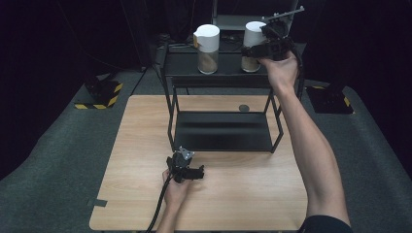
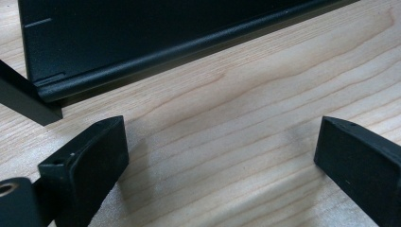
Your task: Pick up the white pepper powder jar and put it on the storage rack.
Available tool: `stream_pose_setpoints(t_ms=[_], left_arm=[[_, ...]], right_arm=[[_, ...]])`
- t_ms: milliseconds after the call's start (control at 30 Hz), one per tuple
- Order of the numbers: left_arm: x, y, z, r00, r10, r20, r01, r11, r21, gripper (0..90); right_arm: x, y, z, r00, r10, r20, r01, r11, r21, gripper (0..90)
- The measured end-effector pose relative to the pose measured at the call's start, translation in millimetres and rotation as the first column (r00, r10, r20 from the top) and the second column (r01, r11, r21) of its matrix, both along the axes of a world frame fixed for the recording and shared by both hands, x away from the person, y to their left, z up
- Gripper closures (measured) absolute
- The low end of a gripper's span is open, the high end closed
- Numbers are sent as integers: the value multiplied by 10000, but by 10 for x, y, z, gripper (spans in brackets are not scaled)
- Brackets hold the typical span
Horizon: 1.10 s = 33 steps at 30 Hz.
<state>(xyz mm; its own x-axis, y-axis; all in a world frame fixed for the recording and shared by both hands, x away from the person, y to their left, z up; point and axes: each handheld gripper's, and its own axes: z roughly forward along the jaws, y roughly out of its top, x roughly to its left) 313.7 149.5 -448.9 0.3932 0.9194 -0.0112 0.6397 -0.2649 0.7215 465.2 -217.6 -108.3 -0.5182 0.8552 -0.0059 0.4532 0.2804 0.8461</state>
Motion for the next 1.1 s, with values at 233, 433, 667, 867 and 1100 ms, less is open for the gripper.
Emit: stream_pose_setpoints(t_ms=[233,433,667,867,1100], left_arm=[[0,0,0,10000,1,0,-1,10000,-3,39],[0,0,0,10000,1,0,-1,10000,-3,39],[0,0,0,10000,5,1,-5,10000,-6,39],[0,0,-1,10000,1,2,-1,10000,-4,39],[0,0,-1,10000,2,1,-2,10000,-6,39]], right_arm=[[40,42,-24,10000,-11,-71,11,10000,17,303],[48,44,-49,10000,17,-52,-17,10000,42,303],[22,39,-90,9997,166,167,-165,9998,-60,300],[27,32,-82,9998,174,116,-173,9998,-64,298],[11,47,-92,9998,44,209,-44,10000,11,245]])
